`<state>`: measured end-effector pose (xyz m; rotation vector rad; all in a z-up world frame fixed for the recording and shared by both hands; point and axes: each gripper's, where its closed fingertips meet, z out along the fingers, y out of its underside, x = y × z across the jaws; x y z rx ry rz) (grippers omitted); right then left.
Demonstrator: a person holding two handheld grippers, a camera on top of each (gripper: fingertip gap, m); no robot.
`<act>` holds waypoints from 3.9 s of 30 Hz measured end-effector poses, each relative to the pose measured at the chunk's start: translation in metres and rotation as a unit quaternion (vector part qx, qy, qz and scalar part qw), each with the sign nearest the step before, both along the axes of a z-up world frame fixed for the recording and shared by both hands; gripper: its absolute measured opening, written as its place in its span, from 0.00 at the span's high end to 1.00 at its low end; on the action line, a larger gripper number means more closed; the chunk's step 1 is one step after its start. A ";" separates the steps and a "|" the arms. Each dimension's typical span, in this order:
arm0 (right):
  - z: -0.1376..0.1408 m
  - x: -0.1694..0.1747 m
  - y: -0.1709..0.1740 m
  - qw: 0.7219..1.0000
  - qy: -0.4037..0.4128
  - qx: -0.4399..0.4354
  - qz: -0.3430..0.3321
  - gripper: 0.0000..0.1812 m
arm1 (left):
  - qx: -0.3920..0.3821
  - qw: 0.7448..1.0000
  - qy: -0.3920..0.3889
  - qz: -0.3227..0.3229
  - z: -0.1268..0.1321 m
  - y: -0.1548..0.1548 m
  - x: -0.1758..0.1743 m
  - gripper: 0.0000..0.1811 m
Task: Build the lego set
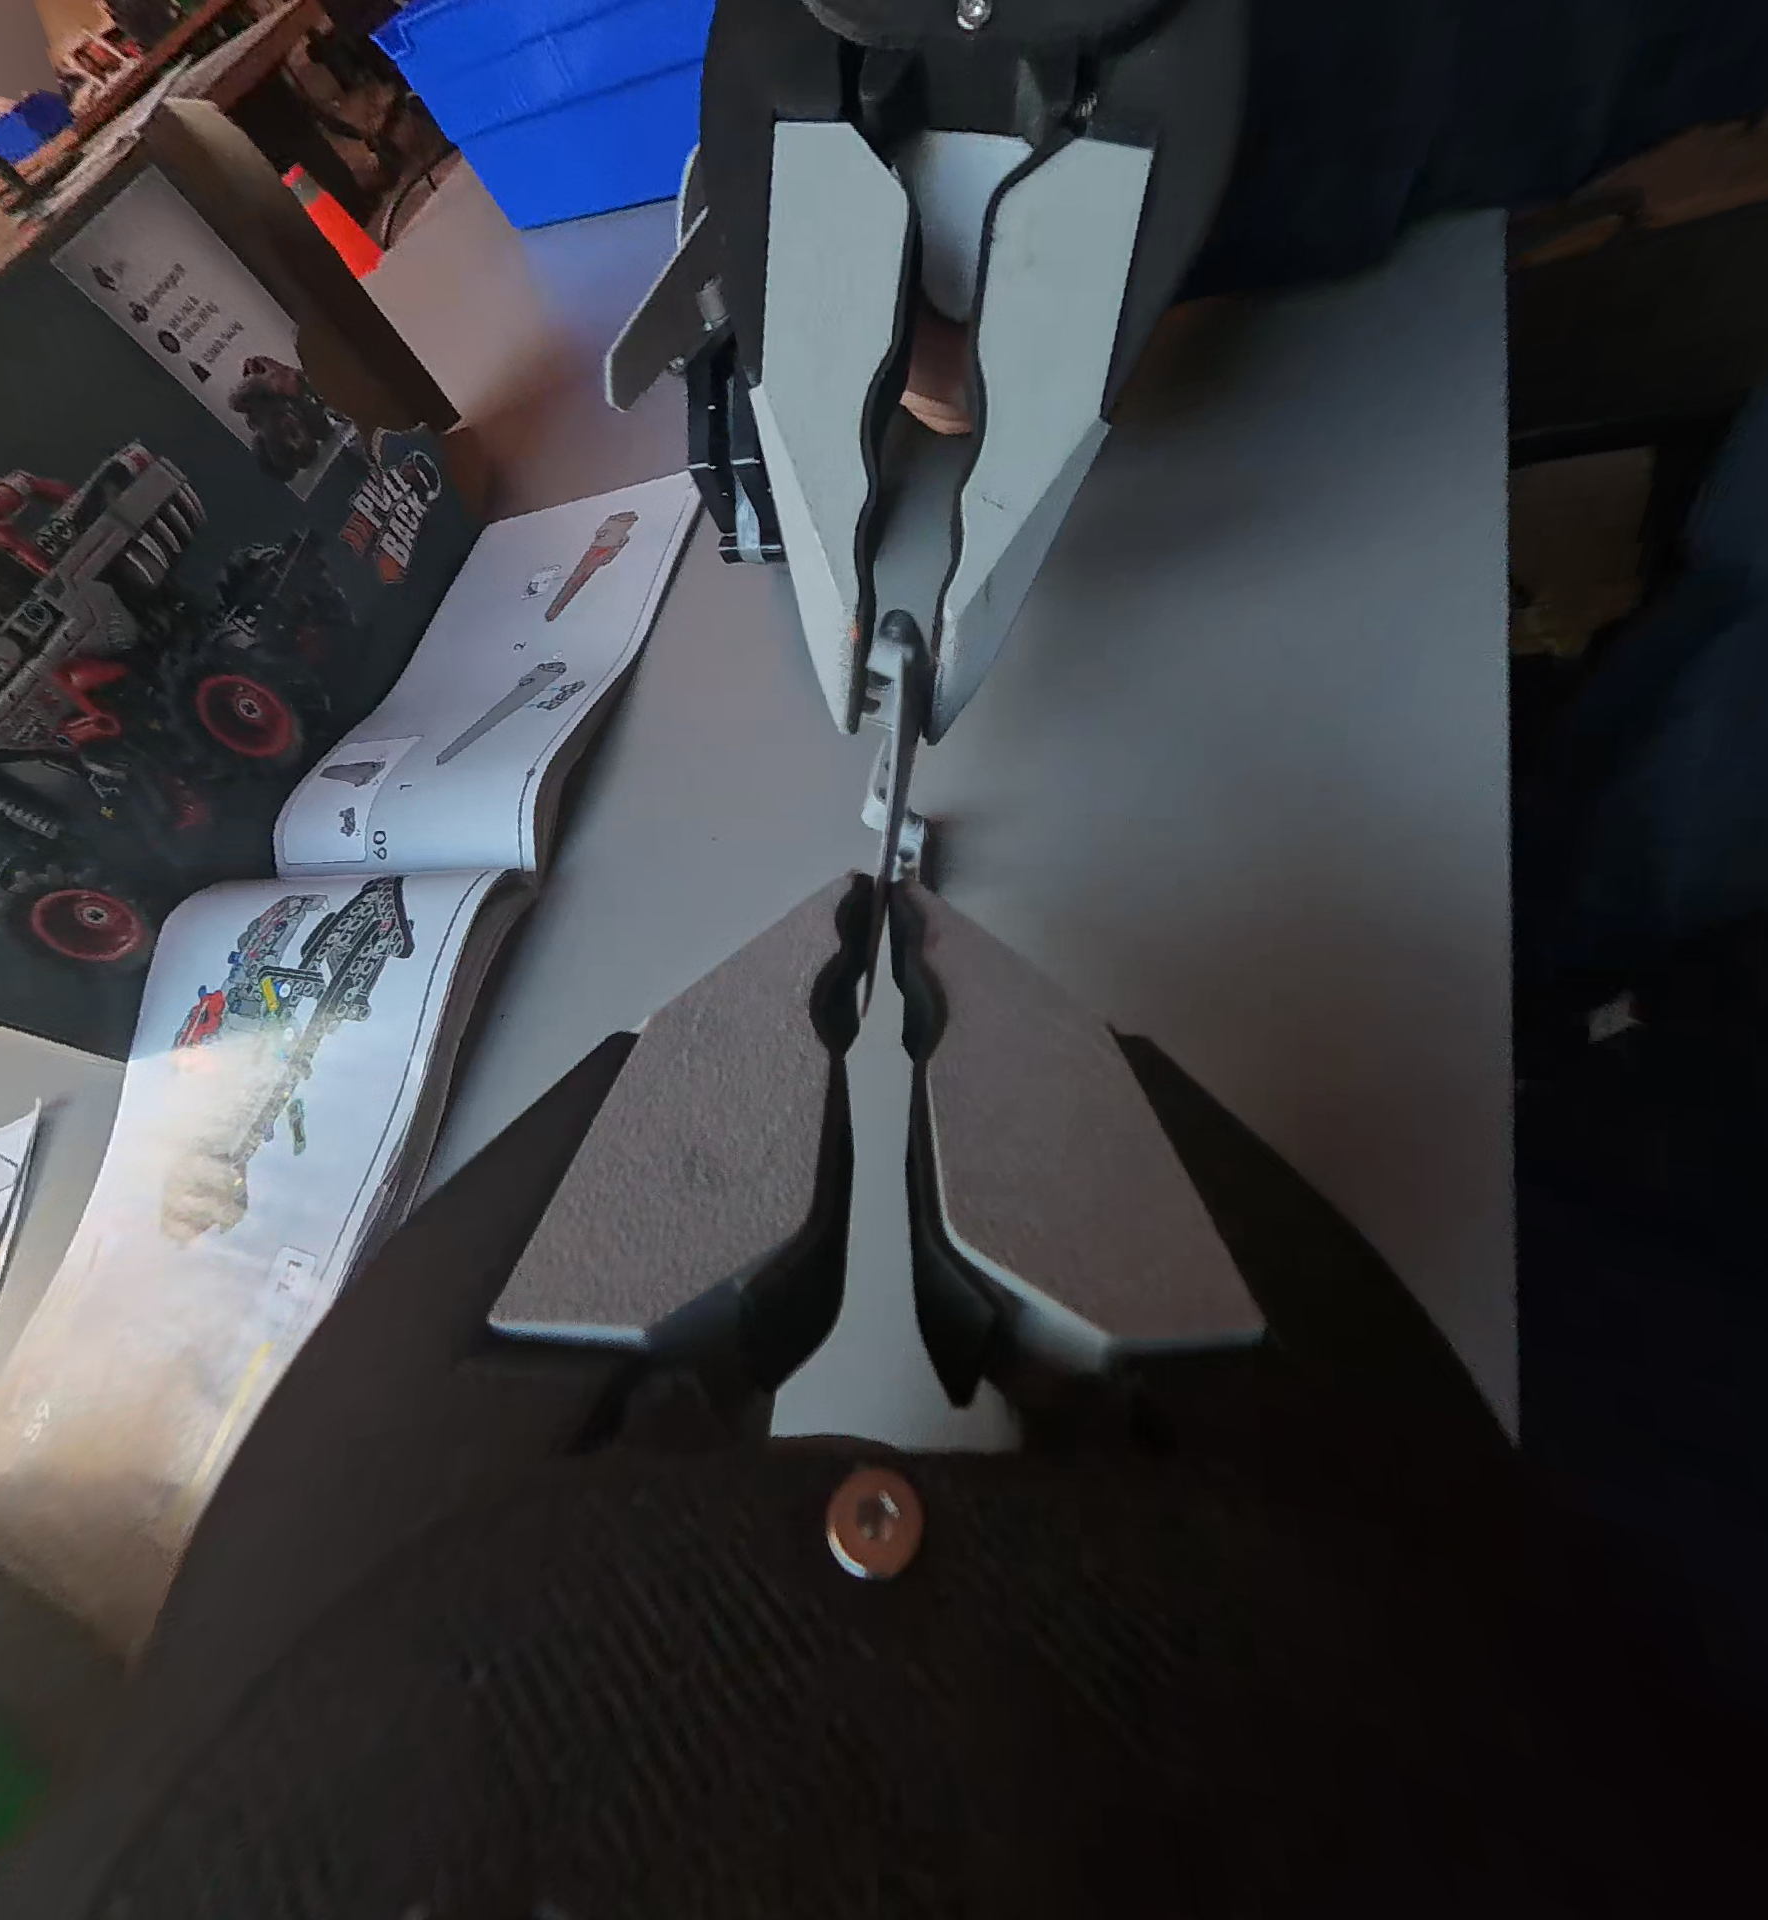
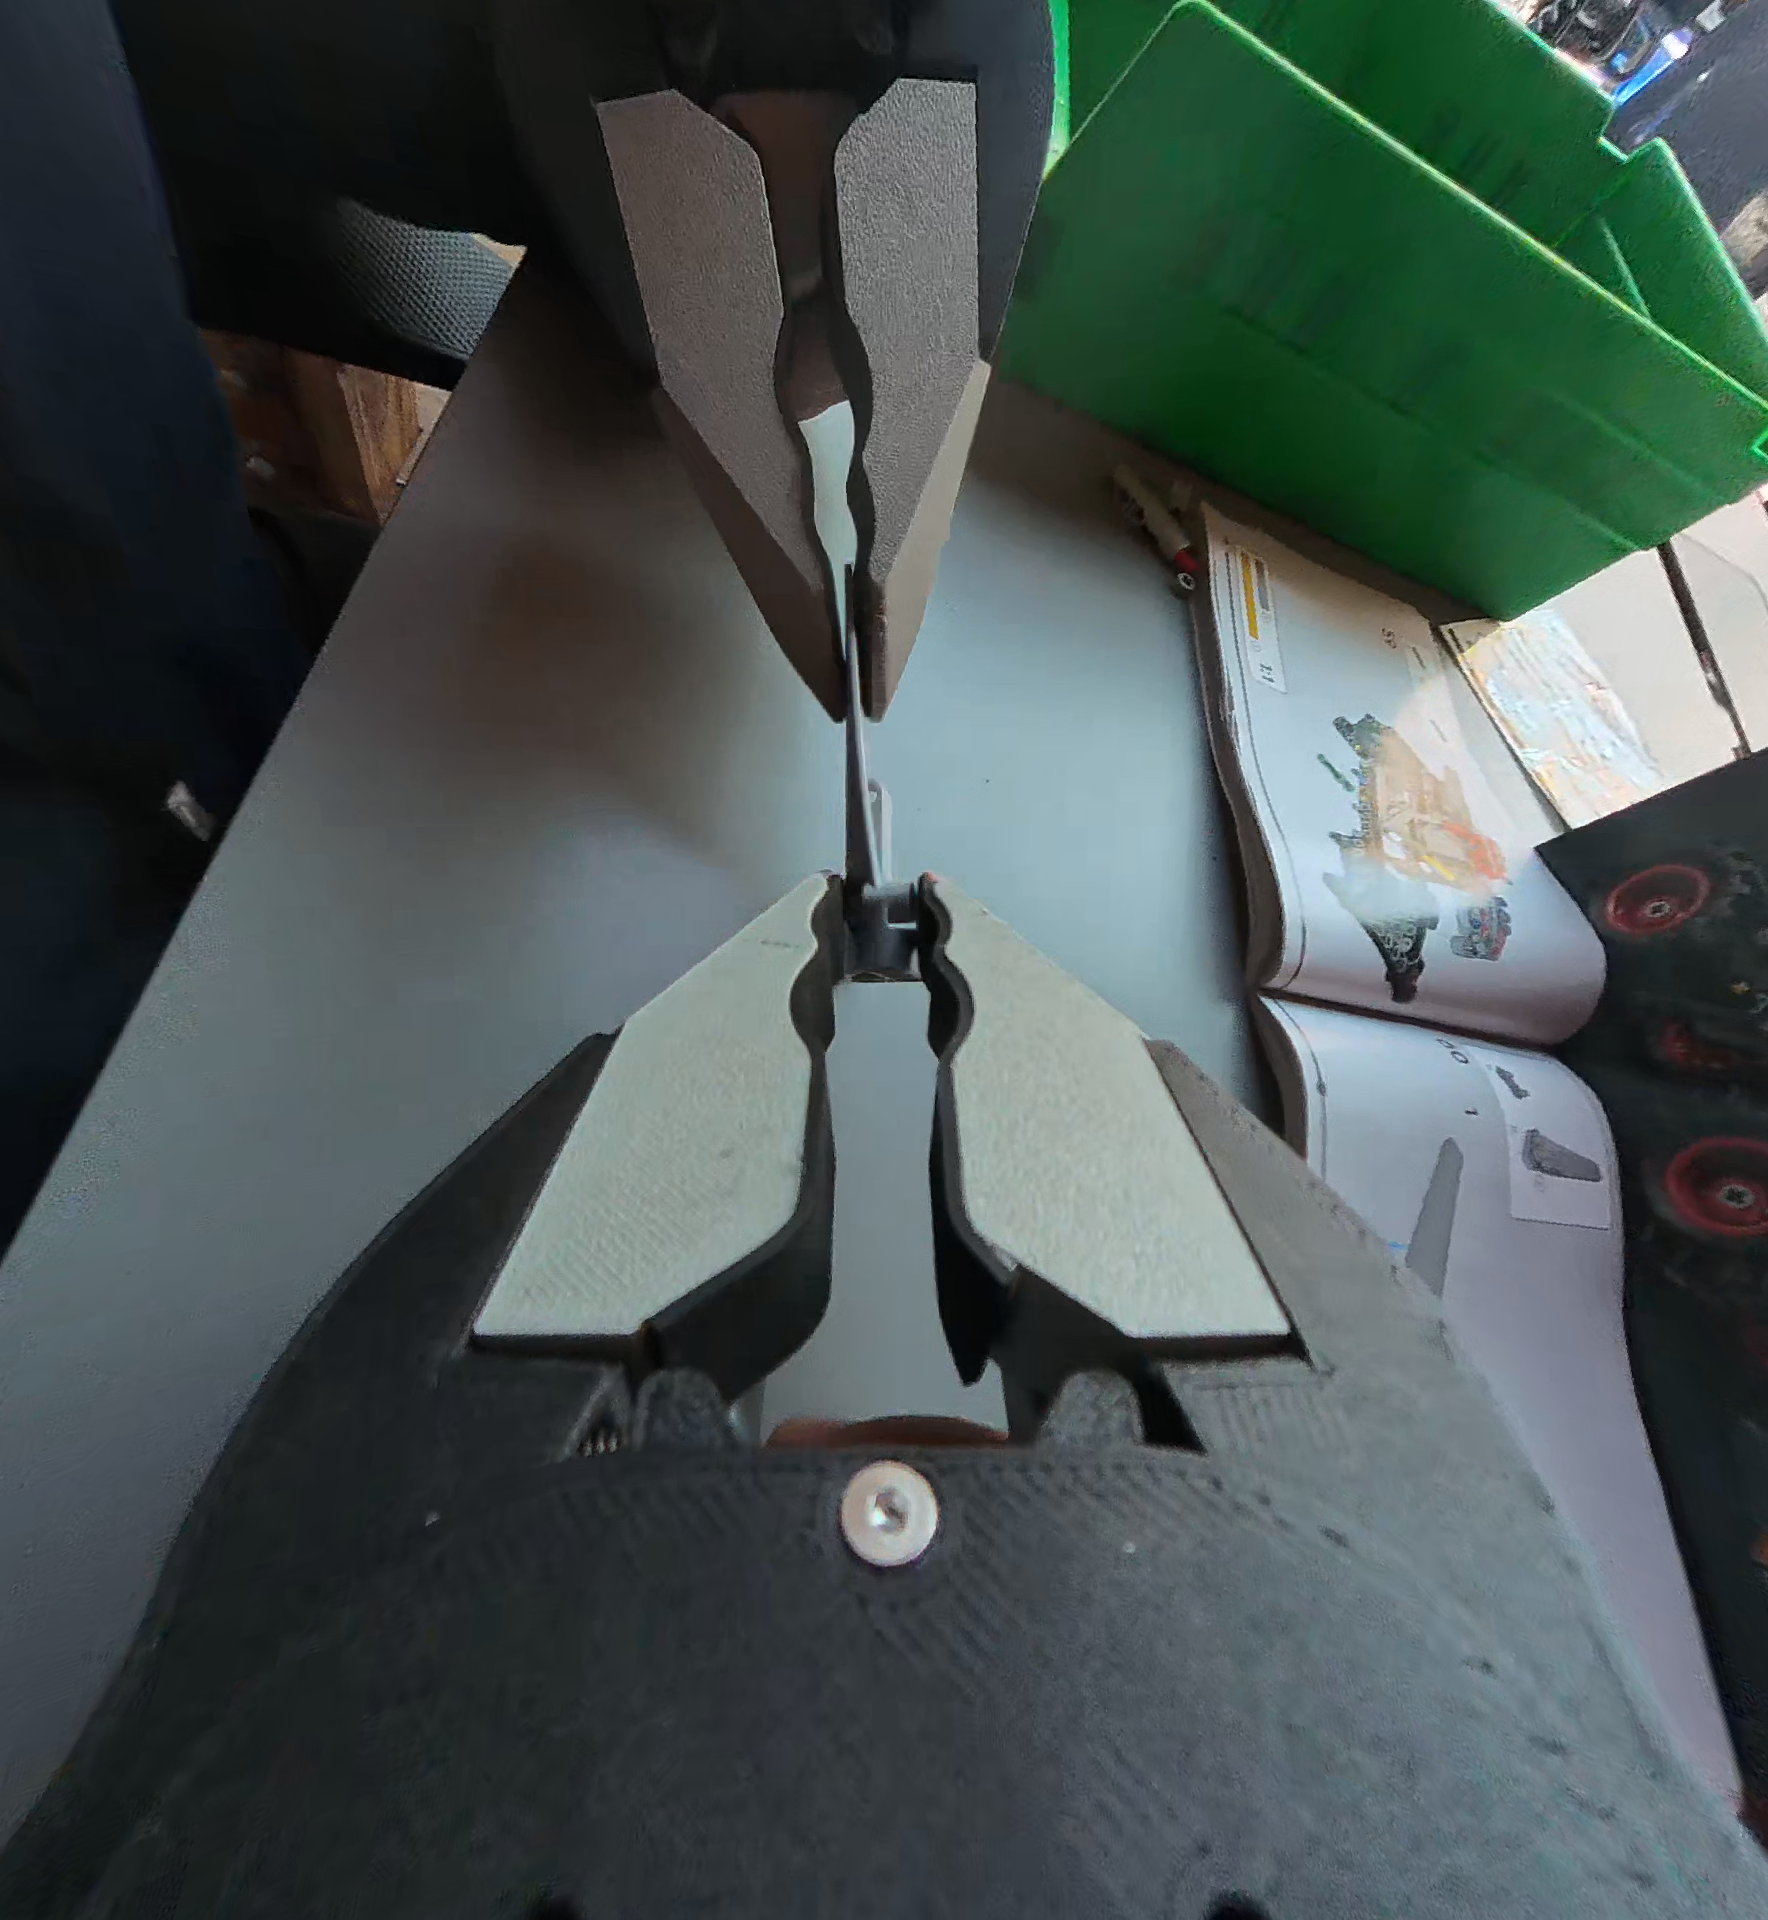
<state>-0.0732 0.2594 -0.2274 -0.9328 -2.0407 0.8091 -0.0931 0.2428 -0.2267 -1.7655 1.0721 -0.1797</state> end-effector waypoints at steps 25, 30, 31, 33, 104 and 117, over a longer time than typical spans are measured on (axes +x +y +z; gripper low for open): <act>-0.003 0.001 0.004 0.990 -0.067 -0.120 -0.012 0.95 | -0.104 0.993 -0.042 -0.028 -0.010 0.007 0.003 0.98; -0.005 0.000 0.003 0.987 -0.082 -0.140 -0.012 0.95 | -0.110 0.993 -0.042 -0.027 -0.011 0.009 0.005 1.00; -0.005 0.000 0.004 0.987 -0.083 -0.138 -0.014 0.95 | -0.112 0.993 -0.041 -0.026 -0.011 0.009 0.005 0.99; -0.005 0.001 0.004 0.988 -0.081 -0.130 -0.014 0.95 | -0.111 0.993 -0.040 -0.029 -0.011 0.009 0.006 0.98; 0.000 -0.009 -0.009 0.993 -0.092 -0.077 -0.005 0.88 | -0.162 0.984 -0.052 -0.058 -0.017 0.005 0.013 1.00; 0.004 -0.013 -0.004 0.994 -0.107 -0.012 -0.030 0.96 | -0.126 0.990 -0.045 -0.053 -0.007 0.011 0.011 1.00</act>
